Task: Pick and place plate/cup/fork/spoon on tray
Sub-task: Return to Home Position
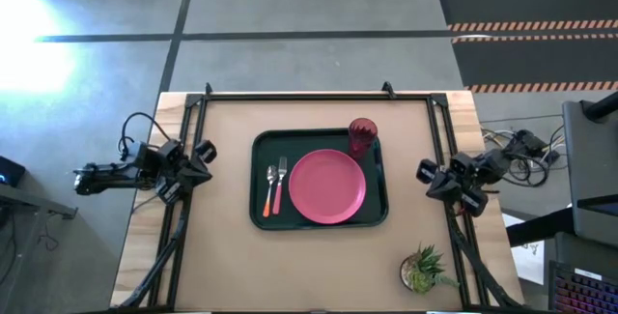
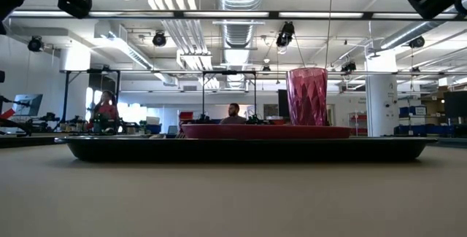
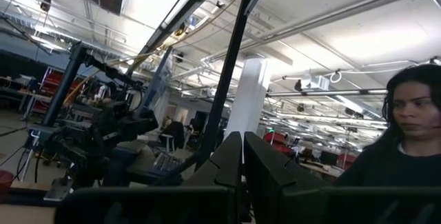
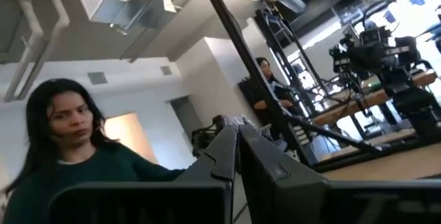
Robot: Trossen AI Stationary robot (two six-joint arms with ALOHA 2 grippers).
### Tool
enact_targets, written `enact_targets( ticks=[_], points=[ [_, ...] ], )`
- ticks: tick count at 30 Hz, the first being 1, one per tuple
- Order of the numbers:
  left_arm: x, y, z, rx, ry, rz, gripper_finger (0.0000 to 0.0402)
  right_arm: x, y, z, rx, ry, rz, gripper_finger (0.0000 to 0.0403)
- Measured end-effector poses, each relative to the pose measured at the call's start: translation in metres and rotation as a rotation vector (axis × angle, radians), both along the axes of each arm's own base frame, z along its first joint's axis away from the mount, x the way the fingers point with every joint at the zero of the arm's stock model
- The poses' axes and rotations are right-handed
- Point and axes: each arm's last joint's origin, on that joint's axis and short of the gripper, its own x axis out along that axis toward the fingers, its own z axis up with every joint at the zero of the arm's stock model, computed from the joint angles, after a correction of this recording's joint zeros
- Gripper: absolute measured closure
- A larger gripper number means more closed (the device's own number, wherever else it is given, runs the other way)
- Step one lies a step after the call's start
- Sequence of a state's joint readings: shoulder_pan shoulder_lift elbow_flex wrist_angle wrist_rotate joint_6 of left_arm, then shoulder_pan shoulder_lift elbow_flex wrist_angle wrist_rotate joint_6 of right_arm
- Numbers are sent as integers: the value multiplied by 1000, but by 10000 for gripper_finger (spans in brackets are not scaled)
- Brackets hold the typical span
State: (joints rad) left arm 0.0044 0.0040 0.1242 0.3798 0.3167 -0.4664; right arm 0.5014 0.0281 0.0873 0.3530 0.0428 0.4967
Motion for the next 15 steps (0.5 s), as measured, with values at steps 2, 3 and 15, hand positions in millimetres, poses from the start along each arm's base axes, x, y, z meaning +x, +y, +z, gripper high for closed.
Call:
enact_targets(
  ticks=[2, 3, 15],
  points=[
    [0, 0, 0, 0, 0, 1, 401, -1, -1, -4, -1, -36, -8, 394],
    [0, 0, 0, -2, -1, 3, 401, 0, 0, -9, -19, -47, -13, 394],
    [0, 1, 0, -10, 0, 16, 401, -2, 0, -9, -127, -186, -81, 394]
  ],
)
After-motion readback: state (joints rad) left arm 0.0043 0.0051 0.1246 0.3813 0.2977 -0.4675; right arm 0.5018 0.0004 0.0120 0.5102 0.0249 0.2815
